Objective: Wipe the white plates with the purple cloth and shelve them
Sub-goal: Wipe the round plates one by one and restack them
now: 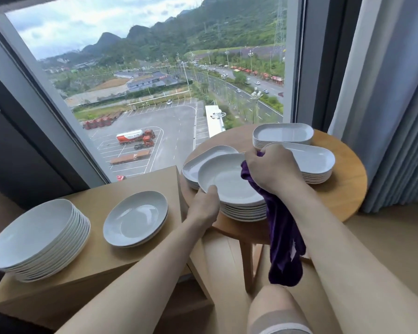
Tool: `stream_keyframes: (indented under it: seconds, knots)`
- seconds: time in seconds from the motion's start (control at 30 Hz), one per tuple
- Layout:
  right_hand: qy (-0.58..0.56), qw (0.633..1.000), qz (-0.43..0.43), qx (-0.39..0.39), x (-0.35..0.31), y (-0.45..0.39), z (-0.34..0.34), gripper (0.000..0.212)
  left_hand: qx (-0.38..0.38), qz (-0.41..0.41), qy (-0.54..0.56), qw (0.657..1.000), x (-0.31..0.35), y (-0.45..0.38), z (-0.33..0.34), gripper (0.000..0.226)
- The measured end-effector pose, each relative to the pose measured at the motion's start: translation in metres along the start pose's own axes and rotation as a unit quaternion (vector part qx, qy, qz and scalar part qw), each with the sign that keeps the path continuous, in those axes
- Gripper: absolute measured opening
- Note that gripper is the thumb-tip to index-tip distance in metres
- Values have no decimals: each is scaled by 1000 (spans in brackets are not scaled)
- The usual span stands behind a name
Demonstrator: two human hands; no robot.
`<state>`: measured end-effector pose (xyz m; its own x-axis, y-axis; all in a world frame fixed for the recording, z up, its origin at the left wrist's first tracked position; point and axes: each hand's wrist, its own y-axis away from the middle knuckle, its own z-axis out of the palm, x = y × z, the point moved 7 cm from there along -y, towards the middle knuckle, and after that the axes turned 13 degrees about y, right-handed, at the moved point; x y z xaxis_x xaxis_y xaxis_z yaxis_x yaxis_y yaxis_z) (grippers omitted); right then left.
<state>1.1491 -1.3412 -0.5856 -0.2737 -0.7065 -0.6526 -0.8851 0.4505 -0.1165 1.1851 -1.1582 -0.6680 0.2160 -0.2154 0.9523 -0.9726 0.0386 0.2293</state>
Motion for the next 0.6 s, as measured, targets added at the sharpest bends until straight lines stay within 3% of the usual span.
stream_keyframes:
  seconds: [0.13,0.33,0.43,0.6]
  knots:
    - [5,999,-34,-14,-16,10,16,44,-28,-1,-89,996,-5,-9,9,44]
    - [-5,997,-71,-27,-35,31,47,50,-65,12,-177,982,-15,-19,-6,40]
    - [-24,994,-103,-25,-47,44,63,51,-39,-40,-31,998,-38,-19,-42,51]
    - [-70,985,-149,-45,-61,62,92,50,-36,-59,93,993,-78,2,-107,21]
